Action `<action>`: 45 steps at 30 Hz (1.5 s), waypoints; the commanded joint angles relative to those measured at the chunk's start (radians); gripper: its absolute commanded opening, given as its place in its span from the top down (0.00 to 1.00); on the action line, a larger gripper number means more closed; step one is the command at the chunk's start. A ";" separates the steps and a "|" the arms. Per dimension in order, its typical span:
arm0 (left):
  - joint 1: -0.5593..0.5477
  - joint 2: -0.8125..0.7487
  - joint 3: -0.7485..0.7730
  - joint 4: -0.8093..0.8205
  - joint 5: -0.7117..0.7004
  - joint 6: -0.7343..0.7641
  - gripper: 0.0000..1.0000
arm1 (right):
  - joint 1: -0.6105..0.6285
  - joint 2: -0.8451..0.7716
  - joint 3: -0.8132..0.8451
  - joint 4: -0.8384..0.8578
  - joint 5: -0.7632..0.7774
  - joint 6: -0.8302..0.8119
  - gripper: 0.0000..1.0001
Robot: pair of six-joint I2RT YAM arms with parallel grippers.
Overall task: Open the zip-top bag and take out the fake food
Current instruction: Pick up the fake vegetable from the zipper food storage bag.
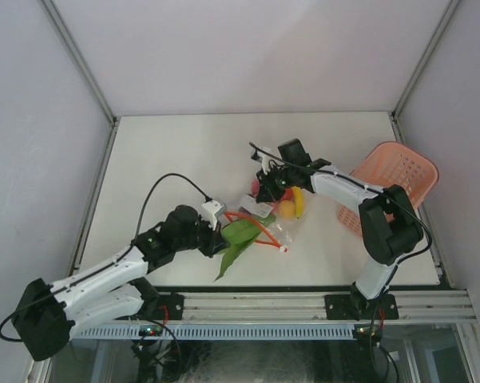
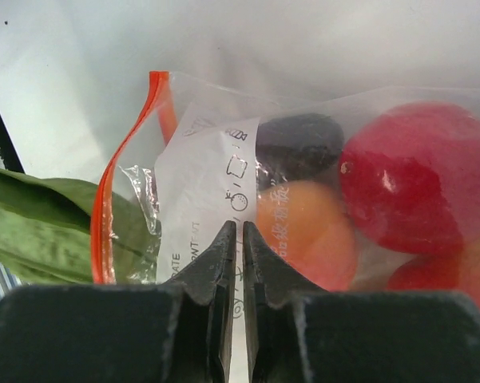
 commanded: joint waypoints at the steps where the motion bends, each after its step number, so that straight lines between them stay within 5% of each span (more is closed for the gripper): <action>1: 0.002 -0.115 0.108 -0.172 -0.048 -0.072 1.00 | 0.005 -0.022 0.028 0.008 -0.020 0.000 0.95; 11: 0.002 -0.240 0.216 -0.436 -0.042 -0.098 1.00 | -0.013 -0.049 0.028 0.001 -0.089 0.001 0.92; 29: 0.002 -0.439 0.302 -0.640 -0.005 -0.220 1.00 | -0.056 -0.123 0.028 -0.031 -0.277 -0.036 0.90; 38: 0.002 -0.531 0.343 -0.588 -0.011 -0.263 1.00 | -0.091 -0.234 0.028 -0.074 -0.417 -0.105 0.89; 45: 0.002 -0.568 0.287 -0.379 0.023 -0.303 1.00 | -0.105 -0.316 0.028 -0.105 -0.471 -0.179 0.88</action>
